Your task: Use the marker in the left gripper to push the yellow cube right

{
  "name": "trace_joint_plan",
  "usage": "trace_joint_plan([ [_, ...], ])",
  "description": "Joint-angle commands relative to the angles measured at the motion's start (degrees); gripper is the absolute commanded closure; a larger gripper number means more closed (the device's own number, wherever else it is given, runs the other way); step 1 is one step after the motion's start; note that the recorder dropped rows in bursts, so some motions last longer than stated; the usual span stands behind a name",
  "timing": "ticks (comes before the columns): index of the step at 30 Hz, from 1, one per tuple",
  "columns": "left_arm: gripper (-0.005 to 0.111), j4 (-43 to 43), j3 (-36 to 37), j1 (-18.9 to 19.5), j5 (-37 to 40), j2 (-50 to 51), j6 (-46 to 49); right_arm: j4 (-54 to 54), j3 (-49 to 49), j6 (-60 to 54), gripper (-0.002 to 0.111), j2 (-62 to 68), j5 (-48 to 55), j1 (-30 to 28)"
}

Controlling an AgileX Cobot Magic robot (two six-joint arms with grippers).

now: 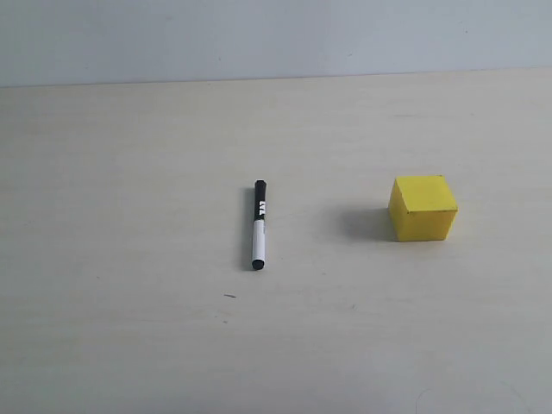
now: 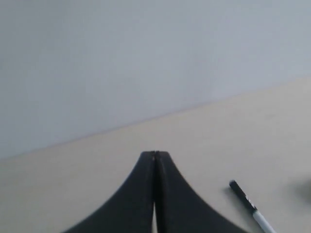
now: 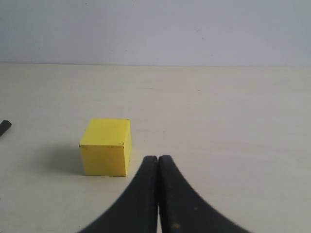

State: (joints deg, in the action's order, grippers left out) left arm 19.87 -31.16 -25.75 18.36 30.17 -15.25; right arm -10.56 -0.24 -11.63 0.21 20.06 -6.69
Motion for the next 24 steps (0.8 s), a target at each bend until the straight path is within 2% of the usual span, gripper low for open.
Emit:
trace_joint_plan([
  [1,0.107,-0.16,2.49,4.27,-0.17,-12.80,0.00,0.02,0.24,-0.06,0.108,-0.21,-0.68,-0.34],
  [6,0.107,0.12,2.85,8.12,-0.06,-23.86,0.11,0.02,0.24,-0.06,0.108,-0.21,-0.68,-0.34],
  [10,0.107,1.58,2.85,9.22,-0.06,-29.87,0.20,0.02,0.24,-0.06,0.108,-0.21,-0.68,-0.34],
  [24,0.107,3.23,2.85,9.22,2.49,-30.17,0.07,0.02,0.24,-0.06,0.108,-0.21,-0.43,-0.34],
])
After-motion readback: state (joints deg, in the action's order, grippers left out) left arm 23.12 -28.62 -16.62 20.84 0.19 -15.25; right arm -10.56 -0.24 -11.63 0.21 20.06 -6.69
